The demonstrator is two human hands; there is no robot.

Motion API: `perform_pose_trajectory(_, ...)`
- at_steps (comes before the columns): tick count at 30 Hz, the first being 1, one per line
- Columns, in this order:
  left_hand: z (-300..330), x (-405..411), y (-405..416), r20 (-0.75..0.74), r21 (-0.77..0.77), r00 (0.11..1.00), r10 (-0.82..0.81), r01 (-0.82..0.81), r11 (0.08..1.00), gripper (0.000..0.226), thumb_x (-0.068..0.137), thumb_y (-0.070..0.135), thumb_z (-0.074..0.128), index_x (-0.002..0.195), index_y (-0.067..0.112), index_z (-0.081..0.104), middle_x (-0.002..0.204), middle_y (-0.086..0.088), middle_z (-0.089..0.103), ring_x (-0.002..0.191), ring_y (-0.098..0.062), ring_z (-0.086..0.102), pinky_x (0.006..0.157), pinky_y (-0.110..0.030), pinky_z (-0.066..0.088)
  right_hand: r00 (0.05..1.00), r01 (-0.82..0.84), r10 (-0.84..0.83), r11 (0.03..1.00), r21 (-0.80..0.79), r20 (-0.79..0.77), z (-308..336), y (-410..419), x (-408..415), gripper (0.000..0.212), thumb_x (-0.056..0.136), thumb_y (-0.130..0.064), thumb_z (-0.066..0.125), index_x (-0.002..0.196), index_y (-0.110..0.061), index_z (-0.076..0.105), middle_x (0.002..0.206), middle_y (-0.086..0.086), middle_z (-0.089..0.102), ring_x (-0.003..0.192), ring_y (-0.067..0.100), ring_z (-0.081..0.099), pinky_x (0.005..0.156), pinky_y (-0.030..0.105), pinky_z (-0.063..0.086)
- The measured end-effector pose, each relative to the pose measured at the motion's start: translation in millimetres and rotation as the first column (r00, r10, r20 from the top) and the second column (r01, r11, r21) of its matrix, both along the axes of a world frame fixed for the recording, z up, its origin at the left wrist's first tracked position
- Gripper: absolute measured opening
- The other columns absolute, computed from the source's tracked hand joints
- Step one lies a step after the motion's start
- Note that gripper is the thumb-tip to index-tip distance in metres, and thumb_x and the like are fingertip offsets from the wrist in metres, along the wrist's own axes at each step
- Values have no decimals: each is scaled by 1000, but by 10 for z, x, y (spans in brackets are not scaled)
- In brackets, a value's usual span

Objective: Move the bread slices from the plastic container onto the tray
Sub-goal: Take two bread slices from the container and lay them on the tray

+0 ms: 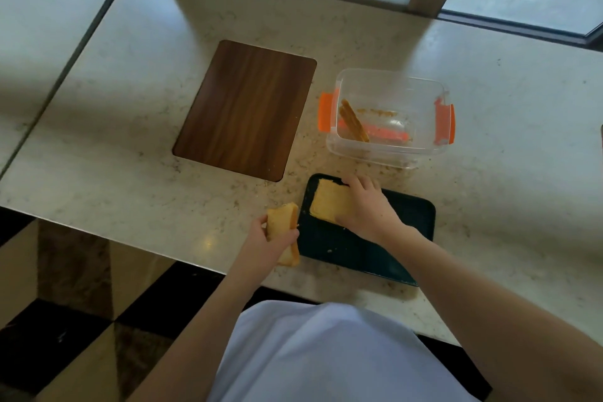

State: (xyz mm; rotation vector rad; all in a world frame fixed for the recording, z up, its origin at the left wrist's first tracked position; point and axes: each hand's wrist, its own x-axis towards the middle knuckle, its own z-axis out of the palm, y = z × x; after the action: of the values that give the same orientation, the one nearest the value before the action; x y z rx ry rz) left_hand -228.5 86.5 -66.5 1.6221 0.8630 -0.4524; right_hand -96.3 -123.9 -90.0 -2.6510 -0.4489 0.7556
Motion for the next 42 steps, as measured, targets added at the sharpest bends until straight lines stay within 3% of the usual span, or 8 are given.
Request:
perform_pose_trajectory(4,0,4,10,13,47,996,-87,86,995,84,79,48,76,145,24,29,123,5,42,97,-6,48,73,-30,44,969,192,-201,979,73,144,-64,-143,-262,88,74,-42,83,146,-19,39,144,7,44,132,31,38,105,52,39)
perform_pose_trajectory(13,24,5,-3,26,33,985,-171,170,985,83,82,45,75,146,24,27,132,0,42,116,-23,50,95,-47,50,951,274,-289,952,136,107,-186,-78,-496,90,72,-37,86,145,-18,37,146,6,35,132,28,38,109,49,35)
perform_pose_trajectory(20,-3,21,16,38,58,979,-201,199,978,80,83,44,74,145,26,27,128,3,41,111,-20,50,83,-36,46,953,274,-292,945,177,83,-165,18,-427,81,77,-24,83,143,-11,39,144,13,35,131,33,39,111,49,38)
perform_pose_trajectory(29,-53,-13,35,37,67,978,-205,202,977,76,83,44,74,142,27,29,120,6,44,94,-5,50,66,-23,44,950,292,-306,941,169,64,-215,144,-325,83,77,-25,83,145,-9,38,146,16,35,133,35,36,111,49,37)
perform_pose_trajectory(34,-50,19,33,28,60,978,-205,203,977,82,80,47,74,145,26,28,126,2,43,107,-18,51,76,-33,47,951,276,-288,954,117,110,-195,146,-328,82,76,-32,82,144,-11,40,145,14,39,131,35,38,105,50,40)
perform_pose_trajectory(37,-18,52,7,32,68,976,-217,215,974,87,75,50,73,145,26,28,124,5,43,105,-14,51,75,-30,46,931,309,-327,942,129,163,-130,96,-427,79,78,-40,79,143,-14,43,145,9,41,131,29,38,105,50,38)
perform_pose_trajectory(39,22,60,-31,64,141,961,-271,260,955,86,73,50,73,144,29,28,121,10,42,97,-5,50,70,-25,42,906,389,-416,891,232,78,-65,37,-541,67,82,-45,75,137,-17,49,137,1,47,124,19,46,102,42,43)
perform_pose_trajectory(42,91,63,-125,113,374,856,-504,433,820,83,74,47,71,141,31,26,121,10,43,93,-8,52,73,-31,45,810,576,-456,738,352,-369,122,-28,-709,54,84,-63,64,123,-26,60,116,-10,65,97,4,65,82,26,54)
